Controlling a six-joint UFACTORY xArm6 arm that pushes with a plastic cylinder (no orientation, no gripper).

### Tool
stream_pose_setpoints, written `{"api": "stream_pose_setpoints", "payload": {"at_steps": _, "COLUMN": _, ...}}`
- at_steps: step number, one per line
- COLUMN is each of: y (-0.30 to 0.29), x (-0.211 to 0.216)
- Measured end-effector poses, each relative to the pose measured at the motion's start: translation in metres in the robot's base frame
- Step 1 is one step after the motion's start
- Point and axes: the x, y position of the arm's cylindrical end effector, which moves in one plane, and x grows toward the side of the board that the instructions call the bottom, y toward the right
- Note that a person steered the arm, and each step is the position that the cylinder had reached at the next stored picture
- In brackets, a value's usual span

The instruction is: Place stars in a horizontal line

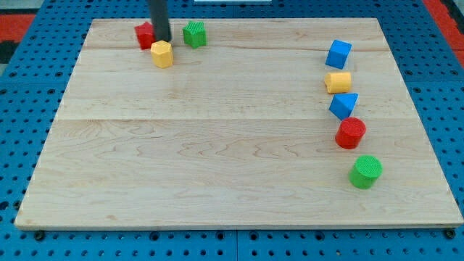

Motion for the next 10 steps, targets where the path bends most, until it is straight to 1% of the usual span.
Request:
{"api": "stream_pose_setpoints", "payload": {"at_steps": 1, "y": 0.003, "x": -0.024}}
{"api": "stream_pose_setpoints", "payload": {"at_steps": 2, "y": 0.092, "x": -0.028}}
{"api": "stream_pose_setpoints", "payload": {"at_steps": 3, "y": 0.164, "x": -0.021}}
{"api": "stream_pose_setpoints", "payload": {"at_steps": 4, "y": 0.1, "x": -0.028}}
{"api": "stream_pose_setpoints", "payload": {"at_steps": 5, "y": 0.083, "x": 0.012}}
{"api": "stream_pose_setpoints", "payload": {"at_steps": 7, "y": 0.194, "x": 0.011}}
{"api": "stream_pose_setpoints", "payload": {"at_steps": 8, "y": 0.231, "x": 0.0}}
{"api": "stream_pose_setpoints", "payload": {"at_steps": 9, "y": 0.26, "x": -0.023}}
{"api": "stream_pose_setpoints", "payload": {"at_steps": 10, "y": 0.293, "x": -0.03}}
